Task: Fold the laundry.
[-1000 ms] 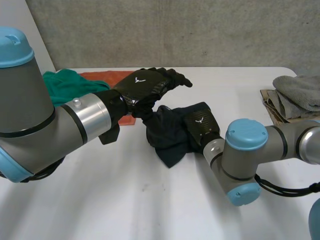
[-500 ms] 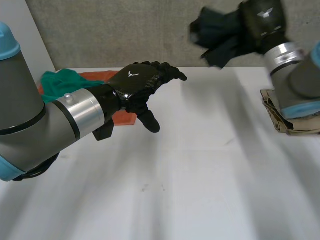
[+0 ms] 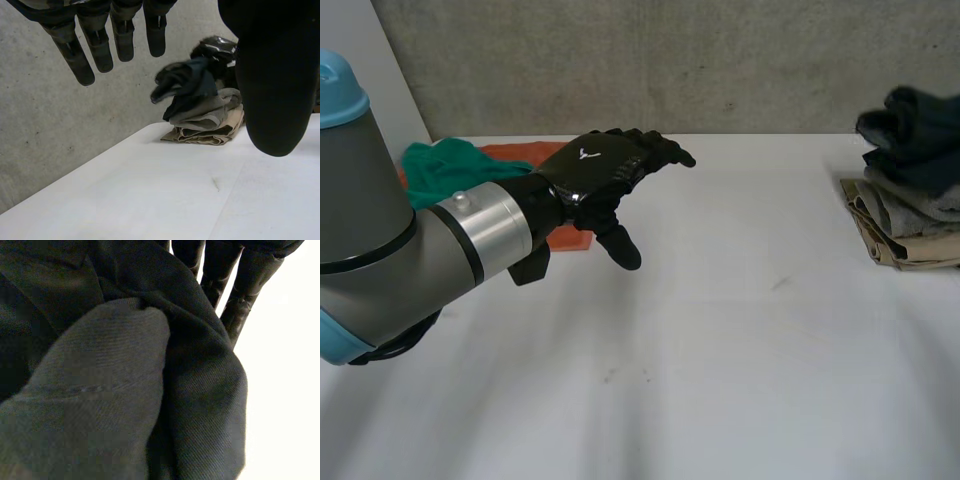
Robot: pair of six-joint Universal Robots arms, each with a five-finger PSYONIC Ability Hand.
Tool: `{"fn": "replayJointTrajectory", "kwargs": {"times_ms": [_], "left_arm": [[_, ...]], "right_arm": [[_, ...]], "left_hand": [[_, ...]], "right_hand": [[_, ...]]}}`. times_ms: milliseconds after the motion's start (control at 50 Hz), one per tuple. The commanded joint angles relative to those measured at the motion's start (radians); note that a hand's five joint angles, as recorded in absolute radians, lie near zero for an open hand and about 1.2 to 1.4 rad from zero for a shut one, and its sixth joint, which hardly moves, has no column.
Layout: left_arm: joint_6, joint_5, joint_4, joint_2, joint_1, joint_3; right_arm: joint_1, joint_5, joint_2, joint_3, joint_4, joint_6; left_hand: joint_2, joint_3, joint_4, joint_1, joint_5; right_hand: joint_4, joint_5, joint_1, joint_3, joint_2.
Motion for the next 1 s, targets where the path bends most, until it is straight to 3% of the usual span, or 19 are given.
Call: {"fn": "replayJointTrajectory", "kwargs": {"times_ms": [20, 100, 120, 140, 340, 480, 560, 580, 640, 660, 700, 800, 900, 940, 1000], "left_arm": [[0.000, -0.001, 0.000, -0.004, 0.000, -0.002], [0.000, -0.001, 0.000, -0.003, -0.002, 0.000], [0.000, -0.001, 0.000, -0.003, -0.002, 0.000], [0.000, -0.001, 0.000, -0.003, -0.002, 0.000], [0.000, -0.003, 0.000, 0.006, -0.003, 0.000], [0.000, -0.003, 0.000, 0.008, -0.003, 0.000], [0.000, -0.003, 0.000, 0.010, 0.000, 0.001], [0.000, -0.003, 0.000, 0.011, 0.000, 0.001], [0.000, -0.004, 0.002, 0.016, 0.002, 0.009], [0.000, -0.004, 0.002, 0.019, 0.003, 0.012], [0.000, -0.010, 0.005, 0.034, 0.006, 0.018], [0.005, -0.085, 0.049, 0.072, 0.035, 0.032], [0.020, -0.216, 0.112, 0.106, 0.087, 0.040], [0.031, -0.269, 0.169, 0.108, 0.120, 0.041], [0.064, -0.285, 0.228, 0.085, 0.207, 0.047]], "right_arm": [[-0.096, -0.068, 0.061, 0.076, -0.024, -0.007], [-0.104, -0.097, 0.058, 0.105, -0.009, -0.021], [-0.101, -0.103, 0.047, 0.117, 0.005, -0.021], [-0.101, -0.103, 0.045, 0.120, 0.017, -0.021], [-0.167, -0.036, -0.197, 0.128, 0.322, -0.062], [-0.280, -0.011, -0.343, 0.131, 0.631, -0.303], [-0.334, 0.107, -0.392, 0.102, 0.743, -0.498], [-0.337, 0.207, -0.398, 0.078, 0.761, -0.565], [-0.331, 0.369, -0.404, 0.032, 0.763, -0.642], [-0.302, 0.459, -0.413, 0.013, 0.745, -0.659], [-0.226, 0.497, -0.441, -0.008, 0.714, -0.641], [0.040, 0.474, -0.565, 0.040, 0.568, -0.445], [0.286, 0.431, -0.694, 0.226, 0.423, -0.204], [0.360, 0.420, -0.712, 0.281, 0.392, -0.156], [0.508, 0.417, -0.703, 0.378, 0.370, -0.129]], "left_hand": [[0.044, 0.044, 0.047, 0.042, 0.056], [0.044, 0.044, 0.047, 0.042, 0.056], [0.044, 0.044, 0.047, 0.042, 0.056], [0.044, 0.044, 0.047, 0.042, 0.056], [0.041, 0.041, 0.045, 0.039, 0.054], [0.041, 0.041, 0.045, 0.039, 0.054], [0.041, 0.041, 0.045, 0.039, 0.054], [0.041, 0.041, 0.045, 0.039, 0.054], [0.038, 0.038, 0.042, 0.036, 0.051], [0.038, 0.038, 0.042, 0.036, 0.051], [0.041, 0.041, 0.045, 0.039, 0.053], [0.038, 0.038, 0.042, 0.036, 0.051], [0.009, 0.009, 0.012, 0.007, 0.021], [-0.006, -0.006, -0.002, -0.008, 0.007], [-0.003, -0.003, 0.000, -0.005, 0.009]], "right_hand": [[0.203, 0.309, 0.491, 0.232, 0.225], [0.203, 0.309, 0.491, 0.232, 0.225], [-0.537, -0.432, -0.250, -0.508, -0.515], [-0.980, -0.875, -0.693, -0.951, -0.958], [-1.018, -0.913, -0.731, -0.990, -0.997], [-1.018, -0.913, -0.731, -0.990, -0.997], [-1.018, -0.913, -0.731, -0.990, -0.997], [-1.018, -0.913, -0.731, -0.990, -0.997], [-1.018, -0.913, -0.731, -0.990, -0.997], [-1.018, -0.913, -0.731, -0.990, -0.997], [-1.018, -0.913, -0.731, -0.990, -0.997], [-1.018, -0.913, -0.731, -0.990, -0.997], [-1.018, -0.913, -0.731, -0.990, -0.997], [-1.018, -0.913, -0.731, -0.990, -0.997], [-1.018, -0.913, -0.731, -0.990, -0.997]]}}
